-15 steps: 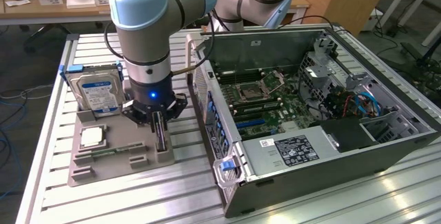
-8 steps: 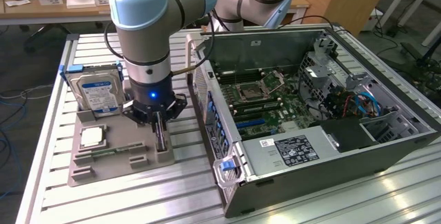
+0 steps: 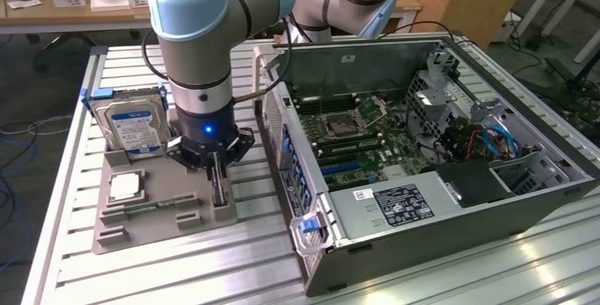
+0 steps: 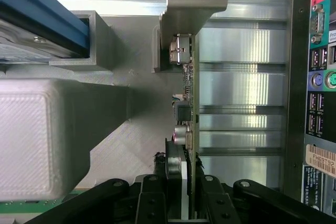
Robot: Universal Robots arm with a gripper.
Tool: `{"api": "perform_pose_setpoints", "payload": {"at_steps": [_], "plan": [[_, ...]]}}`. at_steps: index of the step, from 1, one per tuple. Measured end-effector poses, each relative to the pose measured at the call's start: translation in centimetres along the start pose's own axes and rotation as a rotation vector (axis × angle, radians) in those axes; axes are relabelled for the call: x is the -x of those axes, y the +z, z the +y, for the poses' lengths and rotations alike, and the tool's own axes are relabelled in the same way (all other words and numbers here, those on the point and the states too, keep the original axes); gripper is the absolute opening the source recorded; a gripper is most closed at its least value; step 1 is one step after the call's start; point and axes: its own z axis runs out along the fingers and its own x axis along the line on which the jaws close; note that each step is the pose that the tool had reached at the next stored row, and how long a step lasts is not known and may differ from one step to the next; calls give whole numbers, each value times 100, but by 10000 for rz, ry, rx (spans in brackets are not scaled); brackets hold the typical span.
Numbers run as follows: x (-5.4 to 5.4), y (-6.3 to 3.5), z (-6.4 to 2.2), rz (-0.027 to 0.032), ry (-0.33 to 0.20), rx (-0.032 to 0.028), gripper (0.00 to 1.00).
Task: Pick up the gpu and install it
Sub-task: 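Pick up the gpu and move the gpu toward the slot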
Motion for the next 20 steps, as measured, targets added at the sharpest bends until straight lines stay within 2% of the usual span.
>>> {"api": "perform_pose_setpoints", "payload": {"at_steps": [5, 8, 20], "plan": [[1, -7, 1, -7, -1, 5, 28], [1, -78, 2, -1, 0, 1, 28], [7, -608, 15, -2, -1, 2, 28]]}}
